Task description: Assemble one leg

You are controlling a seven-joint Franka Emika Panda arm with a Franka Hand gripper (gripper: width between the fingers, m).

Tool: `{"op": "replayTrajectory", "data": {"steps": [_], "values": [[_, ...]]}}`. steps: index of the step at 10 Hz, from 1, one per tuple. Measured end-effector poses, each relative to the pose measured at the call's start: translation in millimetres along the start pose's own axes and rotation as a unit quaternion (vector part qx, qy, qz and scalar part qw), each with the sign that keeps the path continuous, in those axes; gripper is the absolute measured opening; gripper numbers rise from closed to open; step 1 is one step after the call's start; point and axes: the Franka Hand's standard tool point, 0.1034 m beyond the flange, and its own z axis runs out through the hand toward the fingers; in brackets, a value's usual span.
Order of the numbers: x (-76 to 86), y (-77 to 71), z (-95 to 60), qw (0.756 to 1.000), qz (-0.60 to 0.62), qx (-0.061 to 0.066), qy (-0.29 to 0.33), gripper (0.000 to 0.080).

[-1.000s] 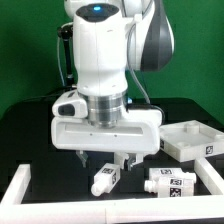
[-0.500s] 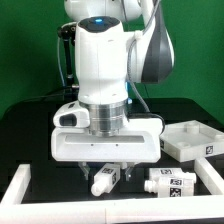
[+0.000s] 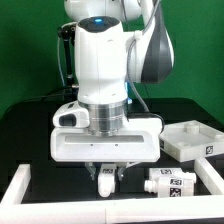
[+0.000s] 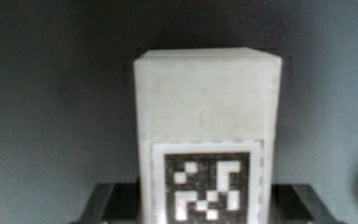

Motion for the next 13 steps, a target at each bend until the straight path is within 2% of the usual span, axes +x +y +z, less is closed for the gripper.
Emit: {"op": "replayTrajectory", "data": {"steps": [3,4,5,6,8,9,10,11,12,13], "values": [[-28.0,52.2,-1.1,0.999,-0.040,-0.012,-0.003,0.0284],[-33.9,66.2,-2.5,0.999,-0.039,-0.015,-0.006,0.0284],[-32.1,79.0,-5.9,0.999,-0.035,-0.021,0.000,0.0284],[-39.7,84.0,-2.1,0.999,-0.035,-0.029,0.017,0.0284],[-40.0,83.8,-2.2,0.999,-0.036,-0.030,0.020,0.0284],[-40.0,83.8,-2.1,0.999,-0.036,-0.030,0.020,0.0317],[-40.1,83.6,-1.9,0.999,-0.036,-0.030,0.020,0.0317],[-39.8,82.5,-2.2,0.999,-0.036,-0.030,0.020,0.0503],[-38.0,74.7,-7.0,0.999,-0.003,-0.028,0.022,0.0503],[-39.1,65.3,-16.5,0.999,0.021,-0.022,0.012,0.0619]]}}
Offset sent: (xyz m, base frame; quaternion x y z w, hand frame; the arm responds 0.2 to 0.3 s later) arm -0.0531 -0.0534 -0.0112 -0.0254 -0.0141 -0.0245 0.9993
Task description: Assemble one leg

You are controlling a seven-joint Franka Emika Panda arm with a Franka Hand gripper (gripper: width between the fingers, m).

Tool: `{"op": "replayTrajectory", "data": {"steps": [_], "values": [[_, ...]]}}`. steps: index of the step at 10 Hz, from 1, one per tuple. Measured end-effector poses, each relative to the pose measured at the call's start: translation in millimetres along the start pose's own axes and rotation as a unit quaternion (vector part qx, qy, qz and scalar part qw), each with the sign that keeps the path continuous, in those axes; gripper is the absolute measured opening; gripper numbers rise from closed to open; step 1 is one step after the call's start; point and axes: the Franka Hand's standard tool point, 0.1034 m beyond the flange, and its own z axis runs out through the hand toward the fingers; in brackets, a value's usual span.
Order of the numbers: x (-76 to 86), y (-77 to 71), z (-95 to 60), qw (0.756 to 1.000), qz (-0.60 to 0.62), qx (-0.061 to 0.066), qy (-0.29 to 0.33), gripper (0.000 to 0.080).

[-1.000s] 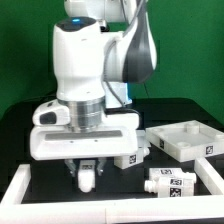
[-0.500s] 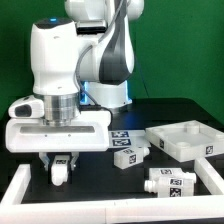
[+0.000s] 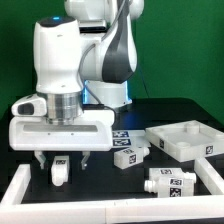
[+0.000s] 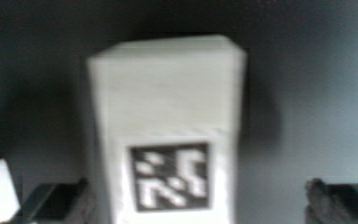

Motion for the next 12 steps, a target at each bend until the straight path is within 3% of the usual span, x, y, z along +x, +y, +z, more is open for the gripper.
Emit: {"op": "replayTrajectory", "data": {"steps": [3,5,7,12], "values": [[-3.7,-24.7,-21.4,0.996,0.076,0.010,-0.038,0.0648],[-2.3,-47.4,-23.3,0.992,0.117,0.010,-0.041,0.0649],[-6.1,-80.8,-21.1,0.992,0.123,0.008,-0.039,0.0649],[-15.2,-86.3,-15.2,0.989,0.143,0.006,-0.038,0.0649]]}}
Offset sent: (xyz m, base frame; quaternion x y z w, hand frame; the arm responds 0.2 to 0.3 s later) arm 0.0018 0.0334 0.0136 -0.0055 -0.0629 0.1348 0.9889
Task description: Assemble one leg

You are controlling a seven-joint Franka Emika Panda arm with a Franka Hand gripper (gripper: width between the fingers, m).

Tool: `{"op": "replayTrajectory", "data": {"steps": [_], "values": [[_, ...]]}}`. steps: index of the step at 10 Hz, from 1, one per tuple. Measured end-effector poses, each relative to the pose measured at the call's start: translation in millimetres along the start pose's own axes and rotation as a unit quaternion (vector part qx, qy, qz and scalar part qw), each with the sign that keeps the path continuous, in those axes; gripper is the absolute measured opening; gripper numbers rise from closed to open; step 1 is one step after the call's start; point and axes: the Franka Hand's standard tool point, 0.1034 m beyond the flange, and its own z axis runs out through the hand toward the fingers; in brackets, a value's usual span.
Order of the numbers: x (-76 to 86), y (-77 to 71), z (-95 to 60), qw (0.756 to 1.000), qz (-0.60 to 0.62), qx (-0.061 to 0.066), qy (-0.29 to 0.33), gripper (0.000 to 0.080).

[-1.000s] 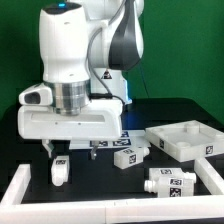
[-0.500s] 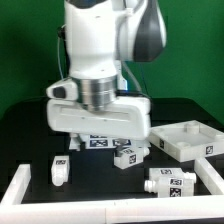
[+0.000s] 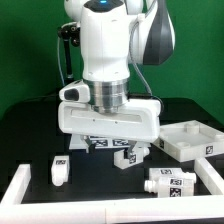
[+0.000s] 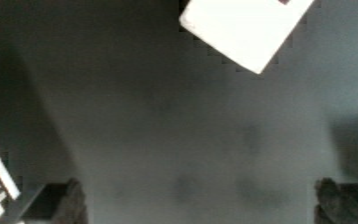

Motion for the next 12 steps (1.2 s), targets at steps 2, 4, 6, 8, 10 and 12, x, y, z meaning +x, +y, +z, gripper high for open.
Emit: {"op": "replayTrajectory", "data": {"steps": [2,4,6,8,10,12], "values": [[-49.6,-12.4,12.6,0.998,0.066,-0.010,-0.021,0.0649],[-64.7,-21.9,25.4,0.996,0.083,-0.014,-0.034,0.0649],[-66.4,-14.1,37.1,0.996,0.081,-0.017,-0.028,0.0649],[-65.4,-13.8,39.1,0.996,0.080,-0.017,-0.024,0.0649],[-65.5,-13.7,39.4,0.996,0.080,-0.017,-0.024,0.0380],[-65.5,-13.7,39.4,0.996,0.080,-0.017,-0.024,0.0260]]}}
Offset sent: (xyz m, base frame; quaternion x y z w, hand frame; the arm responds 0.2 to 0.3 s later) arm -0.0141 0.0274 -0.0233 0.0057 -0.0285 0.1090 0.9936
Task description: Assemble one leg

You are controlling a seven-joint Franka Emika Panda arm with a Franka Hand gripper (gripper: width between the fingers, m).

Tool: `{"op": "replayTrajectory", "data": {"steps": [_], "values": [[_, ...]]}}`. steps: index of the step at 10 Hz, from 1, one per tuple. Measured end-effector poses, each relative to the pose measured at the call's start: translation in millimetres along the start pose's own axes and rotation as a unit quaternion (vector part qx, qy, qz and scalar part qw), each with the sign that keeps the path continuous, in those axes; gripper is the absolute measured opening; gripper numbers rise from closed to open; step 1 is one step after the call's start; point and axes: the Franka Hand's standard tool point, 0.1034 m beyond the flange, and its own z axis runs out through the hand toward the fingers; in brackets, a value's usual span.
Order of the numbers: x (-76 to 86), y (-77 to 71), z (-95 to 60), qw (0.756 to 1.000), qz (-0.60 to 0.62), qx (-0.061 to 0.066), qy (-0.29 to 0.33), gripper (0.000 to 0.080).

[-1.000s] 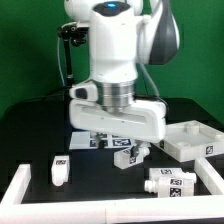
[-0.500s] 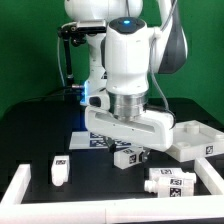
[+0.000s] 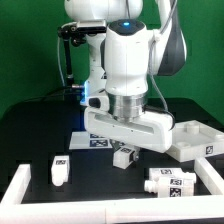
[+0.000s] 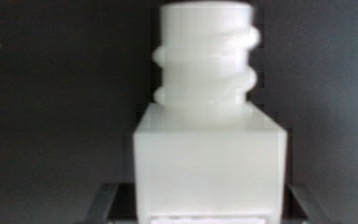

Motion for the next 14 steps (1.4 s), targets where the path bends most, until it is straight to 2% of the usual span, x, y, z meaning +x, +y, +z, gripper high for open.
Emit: {"op": "replayTrajectory", "data": {"steps": [2,3,4,6,8,9,11,14], "values": [[0.3,0.5,0.0,1.000,-0.003,0.000,0.000,0.0262],[3.7,10.7,-2.7,0.999,-0.044,0.003,-0.001,0.0262],[3.7,29.6,-7.3,0.998,-0.063,0.004,-0.003,0.0262],[-2.7,78.3,-6.3,0.994,-0.109,-0.001,-0.005,0.0262],[3.9,119.3,-2.3,0.991,-0.134,-0.005,0.003,0.0262],[0.0,127.7,1.1,0.991,-0.136,-0.008,0.010,0.0263],[-6.1,131.5,5.9,0.990,-0.138,-0.012,0.014,0.0263],[-6.4,131.6,7.1,0.990,-0.138,-0.013,0.013,0.0272]]}}
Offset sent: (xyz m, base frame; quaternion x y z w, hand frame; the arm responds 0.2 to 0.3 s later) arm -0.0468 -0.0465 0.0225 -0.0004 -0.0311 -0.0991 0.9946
